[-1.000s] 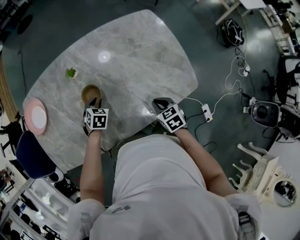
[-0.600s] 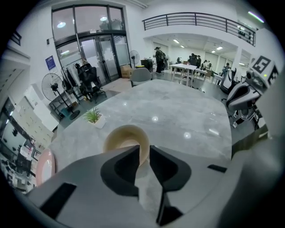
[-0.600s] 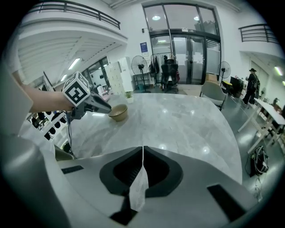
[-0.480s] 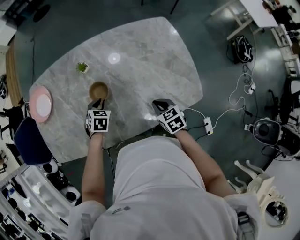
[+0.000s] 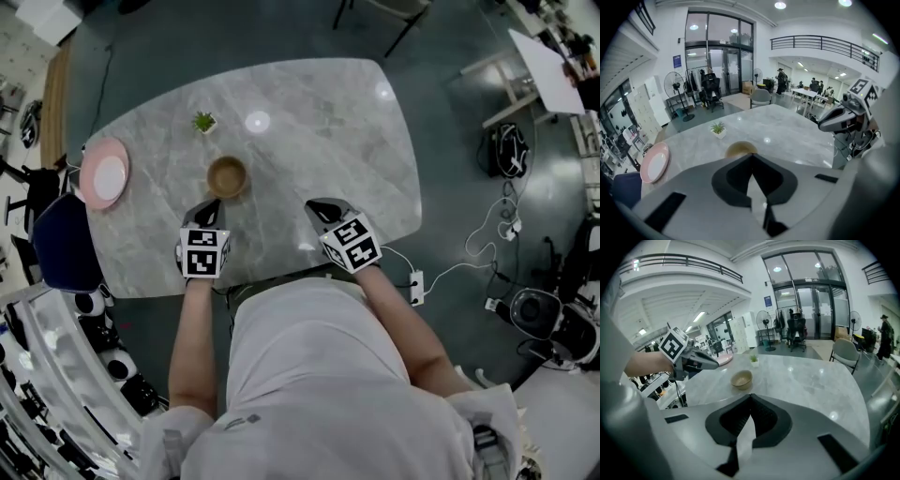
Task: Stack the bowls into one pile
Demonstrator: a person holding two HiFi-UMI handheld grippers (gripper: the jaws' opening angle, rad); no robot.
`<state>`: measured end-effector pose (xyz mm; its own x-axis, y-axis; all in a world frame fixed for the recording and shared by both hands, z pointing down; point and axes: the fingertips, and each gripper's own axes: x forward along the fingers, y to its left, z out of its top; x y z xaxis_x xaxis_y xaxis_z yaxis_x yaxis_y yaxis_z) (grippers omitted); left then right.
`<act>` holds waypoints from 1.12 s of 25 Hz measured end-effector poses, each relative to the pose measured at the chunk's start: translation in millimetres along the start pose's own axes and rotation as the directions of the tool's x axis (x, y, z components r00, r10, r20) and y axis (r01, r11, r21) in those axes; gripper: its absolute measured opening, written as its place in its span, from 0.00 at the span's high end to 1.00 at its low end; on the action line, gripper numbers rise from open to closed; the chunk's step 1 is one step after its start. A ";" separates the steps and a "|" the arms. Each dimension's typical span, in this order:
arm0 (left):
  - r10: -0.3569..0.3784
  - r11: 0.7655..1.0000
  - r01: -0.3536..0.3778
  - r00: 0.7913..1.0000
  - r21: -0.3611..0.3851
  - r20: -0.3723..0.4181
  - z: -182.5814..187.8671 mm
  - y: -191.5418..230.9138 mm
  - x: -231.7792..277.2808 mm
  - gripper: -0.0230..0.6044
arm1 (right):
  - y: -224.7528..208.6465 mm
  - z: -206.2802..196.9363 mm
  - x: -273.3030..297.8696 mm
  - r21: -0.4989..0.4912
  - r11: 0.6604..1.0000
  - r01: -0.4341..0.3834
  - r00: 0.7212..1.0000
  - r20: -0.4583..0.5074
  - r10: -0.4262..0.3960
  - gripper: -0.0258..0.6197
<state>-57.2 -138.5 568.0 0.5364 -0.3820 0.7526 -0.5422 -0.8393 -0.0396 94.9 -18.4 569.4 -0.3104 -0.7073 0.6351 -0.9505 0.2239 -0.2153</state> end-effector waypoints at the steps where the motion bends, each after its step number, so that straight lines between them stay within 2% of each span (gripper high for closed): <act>1: 0.004 1.000 -0.004 1.000 -0.013 0.015 2.7 2.4 -6.3 0.96 | 3.8 8.5 1.4 -0.011 1.000 -0.015 1.000 0.011 0.015 0.95; 7: 0.071 0.994 -0.061 0.992 -0.090 0.109 18.4 15.0 -49.2 0.96 | 26.9 55.3 2.1 -0.074 0.992 -0.107 0.990 0.080 0.113 0.95; 14: 0.155 0.978 -0.120 0.964 -0.168 0.214 31.9 27.9 -102.7 0.96 | 61.0 106.4 -1.8 -0.152 0.966 -0.209 0.959 0.161 0.233 0.95; 21: 0.199 0.964 -0.118 0.914 -0.237 0.355 53.8 30.8 -149.7 0.96 | 82.1 143.9 -13.2 -0.218 0.938 -0.269 0.927 0.206 0.313 0.95; 28: 0.248 0.954 -0.141 0.866 -0.263 0.434 63.6 37.4 -178.7 0.96 | 96.9 165.5 -20.3 -0.262 0.923 -0.284 0.907 0.240 0.347 0.95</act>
<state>-132.2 -126.2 390.2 0.6110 -0.7068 0.3567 -0.7634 -0.6453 0.0288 10.8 -93.3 412.9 -0.6087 -0.7244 0.3236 -0.7915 0.5827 -0.1844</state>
